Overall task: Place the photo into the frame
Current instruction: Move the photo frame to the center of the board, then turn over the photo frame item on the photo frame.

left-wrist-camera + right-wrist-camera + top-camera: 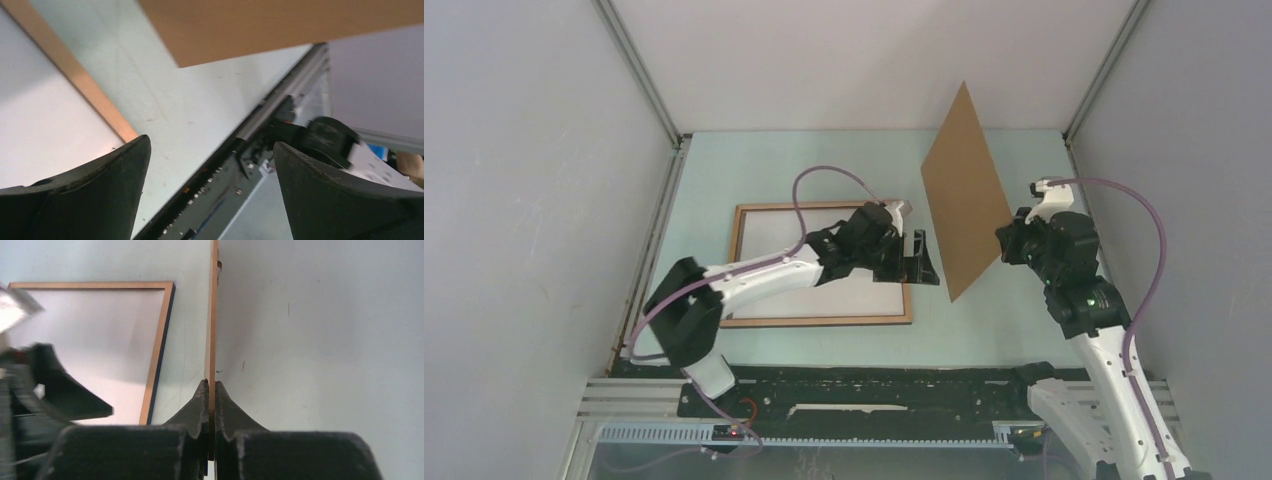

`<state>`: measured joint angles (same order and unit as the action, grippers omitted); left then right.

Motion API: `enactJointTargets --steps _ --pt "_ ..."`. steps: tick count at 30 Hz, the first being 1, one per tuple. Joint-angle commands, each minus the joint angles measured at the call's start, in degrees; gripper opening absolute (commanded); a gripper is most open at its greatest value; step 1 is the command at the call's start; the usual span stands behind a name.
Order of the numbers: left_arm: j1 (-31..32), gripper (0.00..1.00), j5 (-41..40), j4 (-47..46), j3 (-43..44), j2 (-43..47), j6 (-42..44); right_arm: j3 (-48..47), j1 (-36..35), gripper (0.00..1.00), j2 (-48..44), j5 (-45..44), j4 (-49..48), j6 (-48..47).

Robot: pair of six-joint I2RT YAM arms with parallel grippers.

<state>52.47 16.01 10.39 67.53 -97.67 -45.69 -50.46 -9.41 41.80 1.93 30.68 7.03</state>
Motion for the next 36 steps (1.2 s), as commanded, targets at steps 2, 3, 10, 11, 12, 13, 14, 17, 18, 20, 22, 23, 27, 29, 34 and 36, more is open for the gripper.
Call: enactJointTargets --steps 2,3,10,11,12,13,14,17,18,20,22,23,27,29,34,36 --pt "-1.81 1.0 7.48 -3.07 -2.06 13.78 3.74 -3.68 -1.89 0.0 -0.28 -2.67 -9.47 -8.22" --pt "-2.24 1.0 8.11 -1.78 -1.13 16.3 4.25 -3.68 -1.91 0.0 -0.12 -0.77 -10.36 -9.03" --pt "-10.95 1.0 12.44 9.04 4.38 29.6 -6.62 -3.68 -3.62 0.0 3.28 1.84 -14.4 -12.0" --pt "-12.25 1.0 12.67 8.88 3.85 31.2 -12.42 -3.69 -4.17 0.0 3.69 1.91 -14.63 -12.57" --pt "-13.37 1.0 12.81 8.48 3.16 32.63 -17.12 -3.69 -4.92 0.0 4.07 1.95 -14.82 -13.19" --pt "-14.14 1.0 12.99 7.4 2.31 34.02 -21.74 -3.65 -5.84 0.0 4.21 1.64 -14.95 -13.72" --pt "-14.54 1.0 12.73 5.94 1.28 35.38 -25.64 -3.67 -6.67 0.0 4.38 1.29 -15.1 -14.35" --pt "-14.68 1.0 10.54 3.05 -1.79 38.67 -37.98 -3.67 -9.62 0.0 4.71 -0.09 -15.12 -15.79" --pt "-14.81 1.0 9.58 2.07 -3.08 39.6 -42.46 -3.52 -10.26 0.0 4.79 -0.11 -15.38 -16.19" --pt "-14.77 1.0 5.48 -0.67 -5.59 41.21 -49.44 -3.18 -11.19 0.0 5.14 0.92 -15.85 -16.72" --pt "-14.75 1.0 1.3 0.82 -5.58 41.92 -52.45 -3.24 -12.54 0.0 5.34 1.39 -15.95 -16.71" --pt "-14.61 1.0 -0.43 2.5 -5.42 41.98 -53.89 -3.2 -13.61 0.0 5.39 1.29 -16.0 -16.93" --pt "-9.37 0.9 -7.53 10.93 -4.05 40.69 -63.87 -1.87 -19.55 0.0 4.83 -1.02 -15.61 -20.34" --pt "-7.26 0.9 -9.16 17.26 0.52 37.77 -64.51 -1.31 -22.72 0.0 4.13 -1.09 -13.98 -23.1" --pt "-5.77 0.99 -8.72 24.23 8.52 31.64 -61.41 1.28 -33.97 0.0 1.24 -9.8 -14.13 -26.97" --pt "-5.54 1.0 -9.71 25.01 8.59 31.09 -61.58 1.94 -38.82 0.0 1.27 -14.21 -14.17 -28.94"
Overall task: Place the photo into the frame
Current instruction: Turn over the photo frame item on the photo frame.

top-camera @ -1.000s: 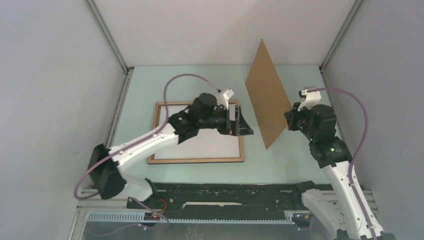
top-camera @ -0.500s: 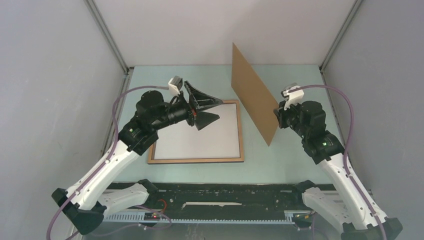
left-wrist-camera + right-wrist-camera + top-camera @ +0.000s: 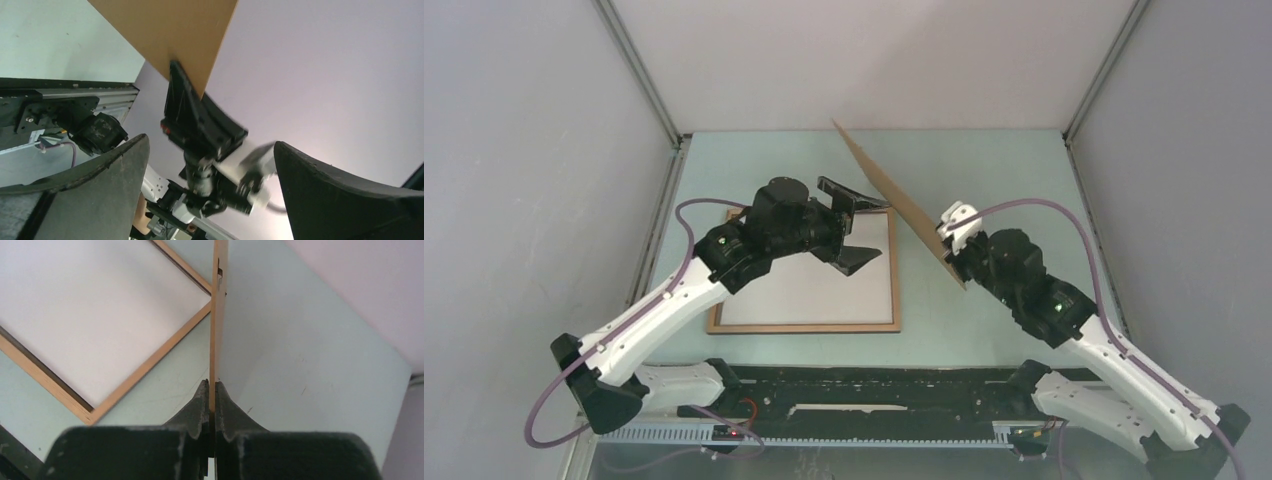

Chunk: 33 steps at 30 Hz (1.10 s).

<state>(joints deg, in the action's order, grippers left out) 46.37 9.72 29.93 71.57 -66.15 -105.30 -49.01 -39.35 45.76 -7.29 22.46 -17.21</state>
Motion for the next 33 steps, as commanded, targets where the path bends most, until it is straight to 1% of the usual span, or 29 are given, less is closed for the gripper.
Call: enactJointTargets --steps 1,2,3,5,7,9,13,16,19,25,28,31,32,33 --pt "0.55 1.0 -3.98 6.34 4.31 -0.69 -2.09 0.65 -11.14 0.0 -2.47 -7.07 -5.79 -5.61" --pt "0.52 1.0 -4.71 7.04 3.74 -0.73 -2.55 0.98 -13.13 0.0 -2.22 -8.94 -5.81 -6.4" --pt "0.48 0.97 -5.11 7.02 2.77 -0.78 -3.07 1.27 -15.05 0.0 -2.05 -10.88 -5.89 -6.94" --pt "0.25 0.94 -5.27 4.33 0.52 -1.0 -3.52 2.52 -18.14 0.0 -1.83 -13.84 -6.59 -7.46" --pt "-0.73 0.92 -3.75 2.72 -1.11 -1.87 -2.69 3.75 -20.03 0.0 -1.88 -15.56 -7.38 -6.93" --pt "-1.33 0.9 -3.96 1.93 -2.05 -2.94 -1.51 4.93 -21.24 0.0 -2.07 -16.29 -7.8 -6.54" --pt "-2.46 0.78 -1.5 0.64 -3.72 -6.45 -0.54 6.81 -23.65 0.0 -2.17 -19.37 -8.91 -7.04" --pt "-2.47 0.71 -2.43 0.78 -2.93 -8.54 0.39 7.43 -25.8 0.0 -2.08 -21.3 -9.77 -8.05" --pt "-2.51 0.66 -4.55 1.79 -1.86 -9.97 1.33 7.79 -26.97 0.0 -1.51 -22.73 -10.37 -8.98" --pt "-2.51 0.51 -7.4 4.66 -1.88 -11.76 4.56 8.42 -28.63 0.0 0.29 -25.79 -10.64 -9.18" --pt "-2.91 0.45 -9.47 4.7 -1.98 -11.89 8.55 8.41 -29.14 0.0 1.3 -27.33 -11.12 -8.68" --pt "-3.75 0.37 -12.17 4.71 -1.96 -11.44 12.81 8.41 -29.86 0.0 2.02 -28.57 -10.59 -8.44" --pt "-4.06 0.34 -12.68 4.52 -1.96 -11.27 14.23 8.41 -30.06 0.03 2.24 -28.91 -10.42 -8.09" --pt "-4.36 0.3 -13.27 3.91 -1.9 -11.05 16.12 8.42 -30.23 0.12 2.5 -29.26 -10.42 -7.84"
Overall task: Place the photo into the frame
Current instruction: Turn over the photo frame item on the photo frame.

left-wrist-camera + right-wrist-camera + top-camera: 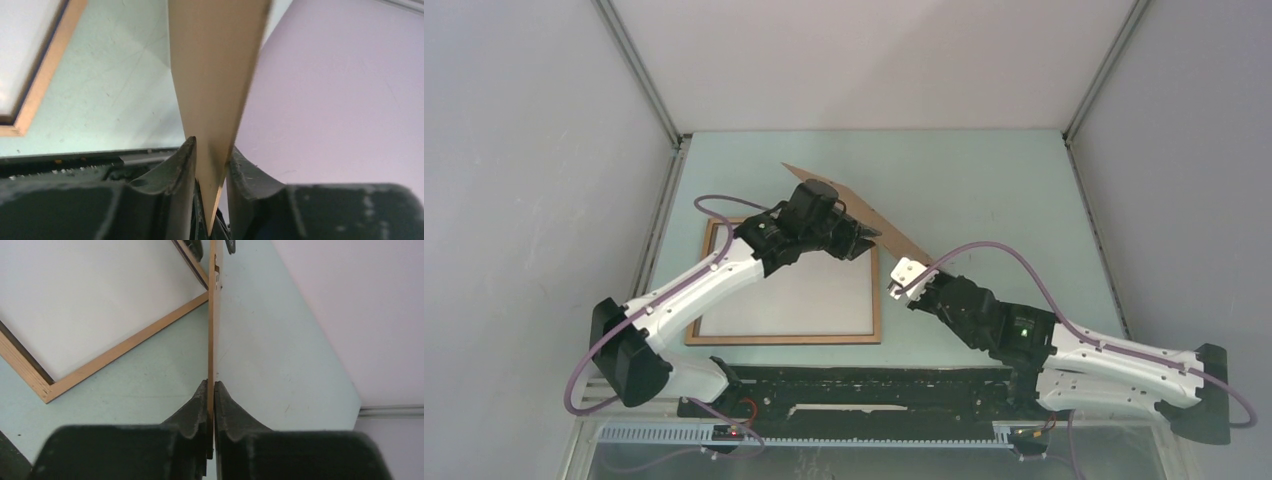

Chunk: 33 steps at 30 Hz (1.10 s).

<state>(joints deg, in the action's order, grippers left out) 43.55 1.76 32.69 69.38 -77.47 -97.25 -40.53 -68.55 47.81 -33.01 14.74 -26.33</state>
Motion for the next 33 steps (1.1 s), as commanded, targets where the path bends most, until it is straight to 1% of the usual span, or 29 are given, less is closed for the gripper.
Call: enactJointTargets --steps 1,3,4,5,6,7,8,11,14,17,20,22,23,26,28,30,32,33 --pt "-1.81 0.27 -6.12 0.36 0.47 0.42 10.23 -0.07 -1.1 0.18 0.7 -3.83 -2.64 1.56" --pt "-2.01 0.2 -7.71 0.07 1.34 0.48 14.87 -0.07 -1.41 0.22 1.32 -4.62 -2.53 2.27" --pt "-2.12 0.18 -8.26 -0.06 1.63 0.58 16.86 -0.03 -1.4 0.26 1.54 -5.13 -2.53 2.79" --pt "-2.15 0.14 -8.74 -0.37 1.75 0.62 18.62 -0.07 -1.41 0.33 1.85 -5.55 -2.57 3.43" --pt "-2.19 0.12 -9.15 -0.73 1.73 0.72 19.8 -0.07 -1.42 0.44 1.9 -6.41 -2.77 4.24" --pt "-2.29 0.1 -9.32 -1.37 1.6 0.82 20.88 -0.18 -1.41 0.49 1.93 -6.97 -2.85 5.3" --pt "-2.42 0.08 -9.46 -2.19 1.41 0.98 21.87 -0.68 -1.41 0.6 1.75 -7.87 -2.34 6.89" --pt "-3.0 0.0 -9.34 -3.68 0.91 0.65 24.64 -3.53 -1.41 0.75 0.78 -8.41 1.9 14.11" --pt "-4.48 0.0 -7.26 -5.73 -0.38 -0.04 25.38 -7.69 -1.41 0.86 -1.29 -5.21 8.5 23.26" --pt "-5.43 0.0 -4.78 -9.78 -2.55 -0.51 26.23 -11.52 -1.54 0.99 -4.65 -1.0 14.98 34.04" --pt "-6.37 0.0 -2.32 -14.9 -4.58 -0.67 29.24 -12.55 -1.04 1.0 -9.06 3.64 16.92 42.64" --pt "-7.42 0.0 0.04 -17.3 -5.09 -0.51 31.71 -13.69 0.54 1.0 -11.36 8.35 18.04 45.47" --pt "-8.09 0.0 1.07 -18.67 -5.46 -0.35 33.13 -14.25 1.66 1.0 -12.46 8.93 18.64 47.08" --pt "-10.09 0.0 3.5 -21.54 -6.16 0.55 36.18 -13.41 7.95 1.0 -14.74 8.03 19.96 51.91" --pt "-11.4 0.0 4.72 -23.17 -6.91 1.19 36.72 -11.62 15.0 1.0 -14.64 11.39 19.53 53.6" --pt "-12.89 0.0 7.83 -26.02 -8.23 1.16 35.8 -9.79 24.8 1.0 -12.66 20.17 17.86 57.13" --pt "-14.7 0.0 11.88 -29.94 -9.95 0.58 33.52 -7.03 36.17 1.0 -10.34 35.11 14.19 62.37" --pt "-15.51 0.0 13.58 -31.86 -10.79 0.23 32.38 -5.17 42.26 1.0 -8.99 45.32 11.36 65.88"
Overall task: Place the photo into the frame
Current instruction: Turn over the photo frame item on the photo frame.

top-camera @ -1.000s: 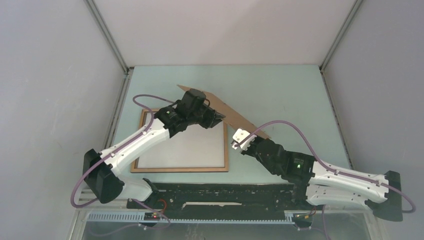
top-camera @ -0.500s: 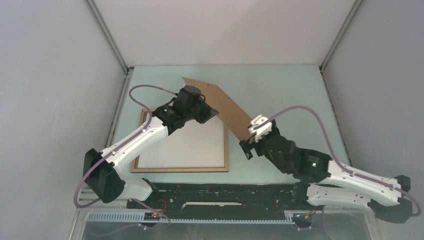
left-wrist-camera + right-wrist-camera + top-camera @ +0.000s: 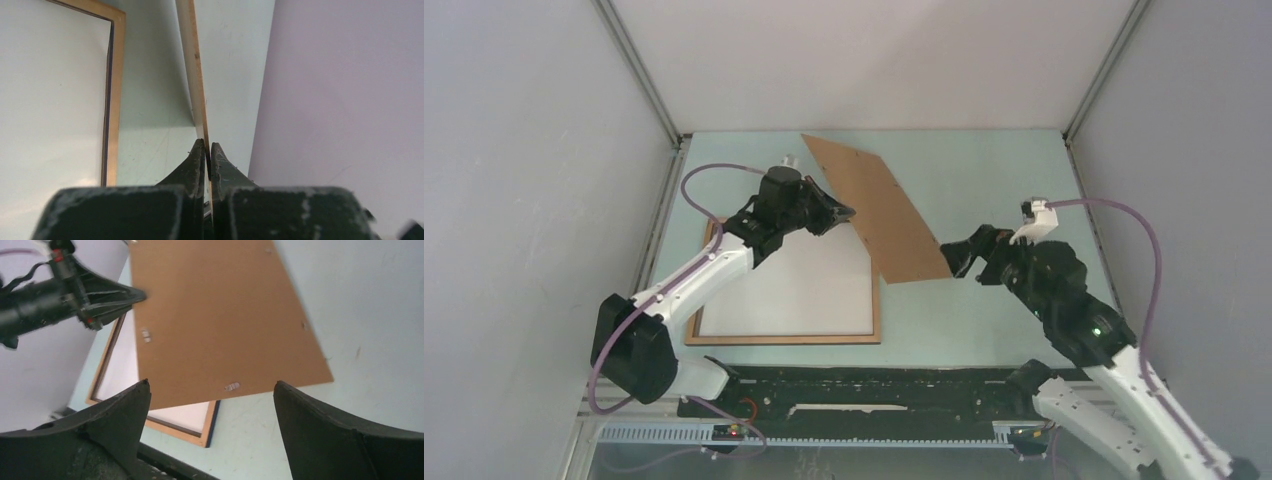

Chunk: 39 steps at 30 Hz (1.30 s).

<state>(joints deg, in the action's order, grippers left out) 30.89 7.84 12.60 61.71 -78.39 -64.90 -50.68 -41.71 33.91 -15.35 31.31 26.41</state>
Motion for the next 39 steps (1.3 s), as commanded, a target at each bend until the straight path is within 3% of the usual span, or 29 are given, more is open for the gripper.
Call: enactJointTargets --steps 1,3,6,9,14,21,37,39 --pt "-3.46 0.0 8.61 -13.08 -3.75 0.86 -1.16 7.29 21.08 1.0 6.21 35.27 -8.15 17.29" --pt "-4.06 0.0 9.54 -14.81 -4.69 0.72 -1.76 12.9 29.66 0.98 8.95 45.46 -15.31 26.66" --pt "-4.26 0.0 9.72 -15.46 -5.91 1.06 -1.96 21.39 35.94 0.93 12.36 51.5 -26.77 40.15" --pt "-4.26 0.0 9.92 -16.96 -7.5 1.55 -2.42 27.19 36.67 0.9 13.04 50.29 -34.21 49.81" --pt "-4.26 0.0 10.9 -18.7 -9.33 1.84 -3.02 32.97 33.93 0.9 10.65 42.4 -36.59 59.59" --pt "-4.26 0.0 11.96 -21.06 -10.99 2.28 -4.21 36.29 29.69 0.87 9.1 32.83 -34.35 67.4" --pt "-4.26 0.0 13.87 -24.81 -11.47 1.42 -7.2 40.15 24.8 0.8 15.38 28.28 -44.07 76.34" --pt "-4.26 0.0 13.88 -25.39 -11.86 1.66 -7.7 40.61 24.05 0.75 16.2 26.92 -46.24 77.57"
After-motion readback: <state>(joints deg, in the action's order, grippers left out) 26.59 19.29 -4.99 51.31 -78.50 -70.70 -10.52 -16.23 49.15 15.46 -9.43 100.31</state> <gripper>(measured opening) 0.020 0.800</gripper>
